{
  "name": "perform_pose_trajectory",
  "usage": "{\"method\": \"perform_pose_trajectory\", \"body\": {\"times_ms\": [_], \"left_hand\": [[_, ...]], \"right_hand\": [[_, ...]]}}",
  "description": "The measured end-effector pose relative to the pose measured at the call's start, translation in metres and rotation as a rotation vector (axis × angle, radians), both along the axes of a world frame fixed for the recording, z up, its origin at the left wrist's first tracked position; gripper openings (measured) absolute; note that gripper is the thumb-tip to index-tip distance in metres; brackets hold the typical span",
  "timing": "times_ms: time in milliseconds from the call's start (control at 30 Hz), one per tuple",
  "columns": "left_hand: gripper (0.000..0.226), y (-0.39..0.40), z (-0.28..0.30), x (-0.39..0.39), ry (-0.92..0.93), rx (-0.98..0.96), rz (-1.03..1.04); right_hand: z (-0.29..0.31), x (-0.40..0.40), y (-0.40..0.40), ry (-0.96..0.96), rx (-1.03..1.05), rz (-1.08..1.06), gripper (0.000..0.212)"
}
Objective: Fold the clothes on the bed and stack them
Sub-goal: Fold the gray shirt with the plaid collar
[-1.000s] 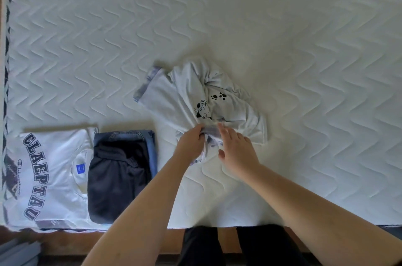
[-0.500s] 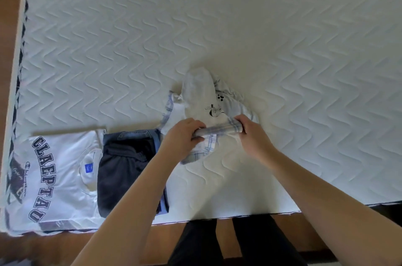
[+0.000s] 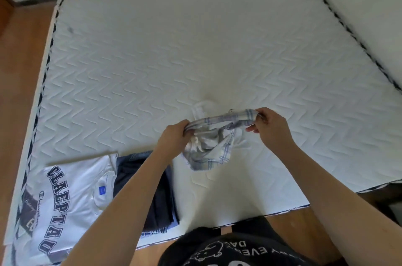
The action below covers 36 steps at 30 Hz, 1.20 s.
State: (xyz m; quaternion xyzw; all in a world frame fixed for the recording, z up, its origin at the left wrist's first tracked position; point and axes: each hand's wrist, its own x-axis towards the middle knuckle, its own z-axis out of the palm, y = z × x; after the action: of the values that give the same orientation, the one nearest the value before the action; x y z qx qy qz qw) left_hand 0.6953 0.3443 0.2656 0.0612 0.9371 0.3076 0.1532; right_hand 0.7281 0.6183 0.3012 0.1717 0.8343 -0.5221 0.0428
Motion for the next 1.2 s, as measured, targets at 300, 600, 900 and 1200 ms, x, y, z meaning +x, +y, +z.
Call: {"method": "perform_pose_trajectory", "body": {"times_ms": [300,600,900,1200], "left_hand": [[0.063,0.034,0.114,-0.012,-0.111,0.401,-0.238],[0.033,0.095,0.166,-0.026,-0.111,0.342,-0.294],[0.017,0.138,0.217,-0.03,-0.061,0.769,0.204],[0.004,0.168,0.279,-0.026,-0.242,1.138,0.177]], "right_hand": [[0.099,-0.011,-0.005,0.133,-0.238,0.024,0.021],[0.184,-0.009,-0.005,0.312,-0.207,0.201,0.02],[0.129,0.018,0.043,0.289,-0.15,-0.121,0.052],[0.05,0.052,0.029,-0.088,-0.021,0.078,0.057]]}}
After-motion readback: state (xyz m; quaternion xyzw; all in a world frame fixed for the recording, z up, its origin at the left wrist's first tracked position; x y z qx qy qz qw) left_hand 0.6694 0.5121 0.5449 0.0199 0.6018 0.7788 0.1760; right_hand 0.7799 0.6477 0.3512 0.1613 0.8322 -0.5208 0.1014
